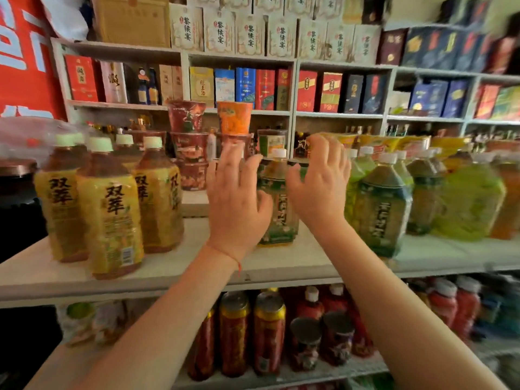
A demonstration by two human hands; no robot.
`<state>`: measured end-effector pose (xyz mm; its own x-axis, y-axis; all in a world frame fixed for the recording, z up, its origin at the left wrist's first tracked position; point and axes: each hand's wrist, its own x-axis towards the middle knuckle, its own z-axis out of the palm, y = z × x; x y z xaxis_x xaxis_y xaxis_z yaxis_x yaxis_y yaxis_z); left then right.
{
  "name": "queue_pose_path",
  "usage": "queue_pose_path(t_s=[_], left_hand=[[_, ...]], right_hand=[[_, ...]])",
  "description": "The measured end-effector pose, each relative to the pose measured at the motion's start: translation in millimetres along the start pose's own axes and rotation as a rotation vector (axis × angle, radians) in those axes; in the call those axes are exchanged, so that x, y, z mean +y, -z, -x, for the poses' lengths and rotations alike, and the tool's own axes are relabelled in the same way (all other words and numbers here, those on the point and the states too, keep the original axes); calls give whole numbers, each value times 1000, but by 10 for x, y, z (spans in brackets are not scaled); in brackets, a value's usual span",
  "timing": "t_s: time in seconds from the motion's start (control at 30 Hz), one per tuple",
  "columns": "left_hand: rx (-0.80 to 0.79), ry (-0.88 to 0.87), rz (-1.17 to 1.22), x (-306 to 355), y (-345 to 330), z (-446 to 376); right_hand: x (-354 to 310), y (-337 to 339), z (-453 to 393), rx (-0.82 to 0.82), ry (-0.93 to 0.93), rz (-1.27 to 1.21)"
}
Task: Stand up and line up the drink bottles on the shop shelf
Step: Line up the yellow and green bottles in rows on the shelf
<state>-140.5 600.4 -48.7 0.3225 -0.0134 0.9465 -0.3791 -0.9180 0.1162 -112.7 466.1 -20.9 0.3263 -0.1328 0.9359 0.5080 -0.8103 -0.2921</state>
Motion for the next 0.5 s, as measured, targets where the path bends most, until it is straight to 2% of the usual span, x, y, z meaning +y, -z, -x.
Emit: queue_pose_path(t_s=[0.1, 0.2, 0.27, 0.33, 0.4, 0.5], left_hand=[[-154, -6, -140, 276, -300, -82], [-329, 60, -282, 419, -550, -185], [-434, 95, -380, 453, -702, -199], [-479, 101, -466, 471, -831, -176], [-479, 97, -535, 447, -911, -157], [-442, 88, -599, 435, -1016, -173]], right_hand=[[501, 315, -218, -32, -159, 255], [1002, 569, -378, -196, -337, 327], [1244, 664, -381, -339, -347, 235], [1411, 713, -348, -388, -307, 108], [1487, 706, -377, -399, -356, -58], [1540, 643, -423, -514, -447, -269]])
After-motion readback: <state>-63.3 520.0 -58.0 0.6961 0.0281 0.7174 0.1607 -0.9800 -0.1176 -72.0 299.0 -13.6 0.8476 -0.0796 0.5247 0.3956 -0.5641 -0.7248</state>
